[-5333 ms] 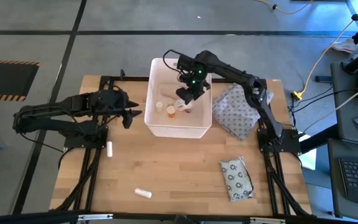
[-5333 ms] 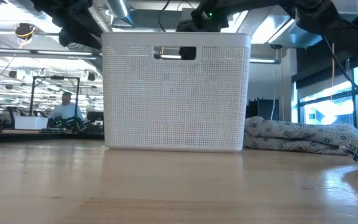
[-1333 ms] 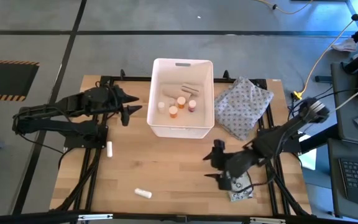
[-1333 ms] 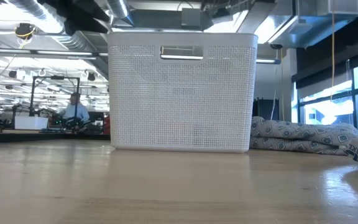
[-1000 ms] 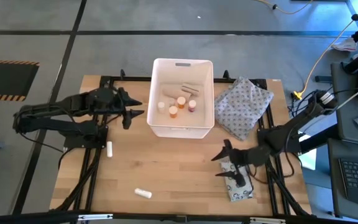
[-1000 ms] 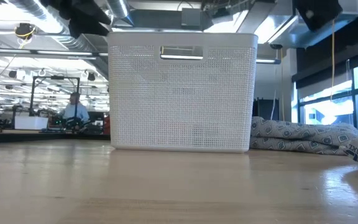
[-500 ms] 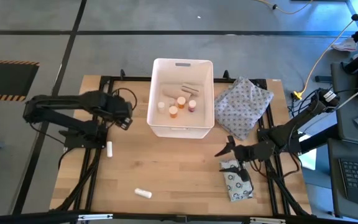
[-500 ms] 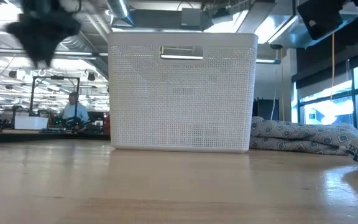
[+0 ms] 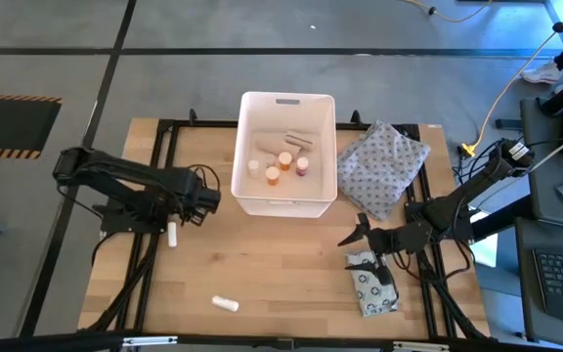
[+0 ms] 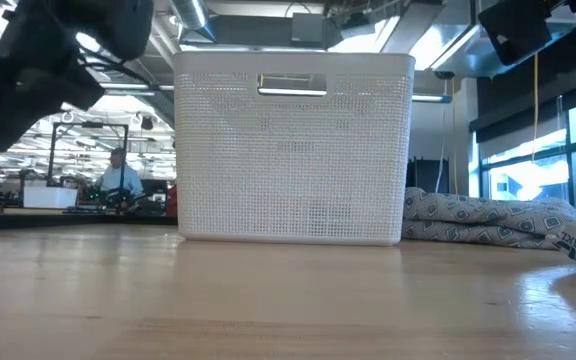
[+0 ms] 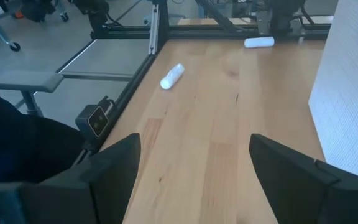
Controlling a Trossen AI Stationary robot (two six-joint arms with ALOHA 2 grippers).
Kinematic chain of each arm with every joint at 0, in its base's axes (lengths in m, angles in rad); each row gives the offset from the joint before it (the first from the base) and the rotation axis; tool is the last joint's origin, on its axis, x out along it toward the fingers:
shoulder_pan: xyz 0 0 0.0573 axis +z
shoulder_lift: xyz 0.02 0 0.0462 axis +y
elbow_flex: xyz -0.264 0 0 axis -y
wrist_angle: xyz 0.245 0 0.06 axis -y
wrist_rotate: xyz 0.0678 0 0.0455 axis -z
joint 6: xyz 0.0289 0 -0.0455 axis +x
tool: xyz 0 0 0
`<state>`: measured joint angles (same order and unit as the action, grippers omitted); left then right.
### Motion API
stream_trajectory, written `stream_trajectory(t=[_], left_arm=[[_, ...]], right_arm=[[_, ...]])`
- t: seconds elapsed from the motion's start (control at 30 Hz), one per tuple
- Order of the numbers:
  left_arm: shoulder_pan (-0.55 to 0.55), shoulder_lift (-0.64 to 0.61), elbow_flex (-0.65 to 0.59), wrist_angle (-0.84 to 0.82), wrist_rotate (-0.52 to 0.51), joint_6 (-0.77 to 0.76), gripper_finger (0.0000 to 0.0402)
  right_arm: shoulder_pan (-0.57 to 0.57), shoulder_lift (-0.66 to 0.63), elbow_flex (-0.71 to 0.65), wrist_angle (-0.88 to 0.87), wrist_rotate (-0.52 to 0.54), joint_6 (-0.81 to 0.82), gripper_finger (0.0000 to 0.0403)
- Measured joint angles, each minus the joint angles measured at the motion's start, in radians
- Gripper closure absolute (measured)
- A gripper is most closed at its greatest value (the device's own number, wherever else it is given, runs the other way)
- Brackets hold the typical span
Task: Pick & place medical supplies in basket/bin
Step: Put the top white rolled gauze into the white bin
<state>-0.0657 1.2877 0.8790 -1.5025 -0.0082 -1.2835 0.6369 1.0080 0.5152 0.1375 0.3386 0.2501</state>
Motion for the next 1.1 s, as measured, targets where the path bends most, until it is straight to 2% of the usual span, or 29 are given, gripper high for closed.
stream_trajectory(t=[0.2, 0.43, 0.57, 0.9, 1.1], left_arm=[[-0.052, 0.074, -0.025, 0.085, 0.063, 0.028, 0.0201], [-0.101, 0.166, -0.096, 0.120, 0.165, -0.048, 0.0201], [-0.121, 0.202, -0.144, 0.153, 0.169, -0.076, 0.0201], [-0.126, 0.259, -0.138, 0.289, 0.145, -0.091, 0.0201], [-0.126, 0.323, -0.138, 0.276, 0.151, -0.084, 0.0201]], right_arm=[[0.000, 0.000, 0.000, -0.002, 0.000, 0.000, 0.0100], [0.000, 0.000, 0.000, -0.002, 0.000, -0.001, 0.0100], [0.000, 0.000, 0.000, -0.002, 0.000, -0.001, 0.0100], [0.000, 0.001, 0.000, -0.001, 0.000, -0.017, 0.0100], [0.000, 0.001, 0.000, -0.001, 0.000, -0.020, 0.0100]])
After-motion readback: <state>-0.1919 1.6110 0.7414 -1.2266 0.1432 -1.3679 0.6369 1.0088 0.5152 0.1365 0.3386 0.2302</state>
